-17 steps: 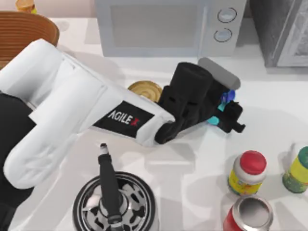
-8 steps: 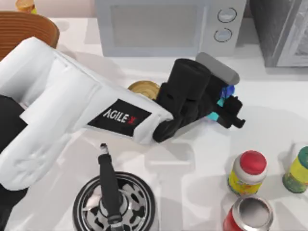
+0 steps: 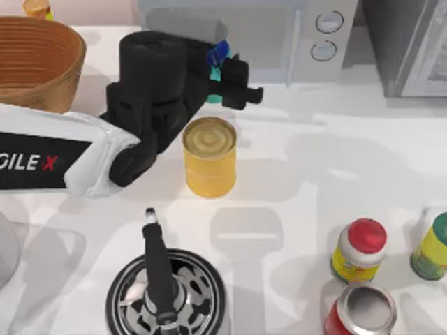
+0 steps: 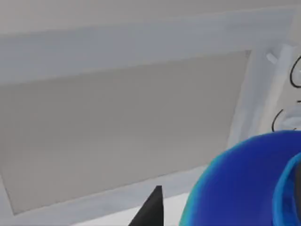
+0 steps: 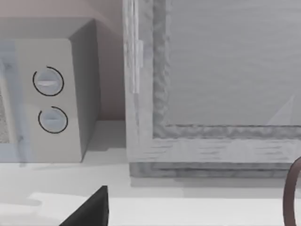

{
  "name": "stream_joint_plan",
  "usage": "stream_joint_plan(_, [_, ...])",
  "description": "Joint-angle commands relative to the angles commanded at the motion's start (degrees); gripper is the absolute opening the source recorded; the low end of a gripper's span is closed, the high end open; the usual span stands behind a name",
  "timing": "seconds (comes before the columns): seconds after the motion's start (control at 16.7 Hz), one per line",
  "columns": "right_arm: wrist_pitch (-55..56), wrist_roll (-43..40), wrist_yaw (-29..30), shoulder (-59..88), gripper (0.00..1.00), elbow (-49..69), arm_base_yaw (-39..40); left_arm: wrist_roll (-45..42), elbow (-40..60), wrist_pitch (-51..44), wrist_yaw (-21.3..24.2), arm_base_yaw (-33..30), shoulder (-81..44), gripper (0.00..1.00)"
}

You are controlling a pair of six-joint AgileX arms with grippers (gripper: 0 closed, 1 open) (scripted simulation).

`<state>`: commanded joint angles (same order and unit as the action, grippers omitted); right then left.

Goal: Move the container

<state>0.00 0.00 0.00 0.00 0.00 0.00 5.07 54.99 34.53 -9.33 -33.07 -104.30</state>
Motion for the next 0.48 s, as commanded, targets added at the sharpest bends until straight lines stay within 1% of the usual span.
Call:
stream_joint_plan(0.24, [0.00,0.00,0.00,0.00,1.00,0.00,0.00,3.31,-15.14,-1.05,-4.68,7.58,10.26,0.00])
stream_joint_plan(0.36, [0.00,0.00,0.00,0.00,1.00,0.00,0.00,4.71,-20.91,-2.62,-5.88,10.22,13.03,0.00])
stream_joint_plan(0.48, [0.00,0.00,0.00,0.00,1.00,0.00,0.00,5.72,-24.30,-4.03,-6.39,11.78,14.52,0.00])
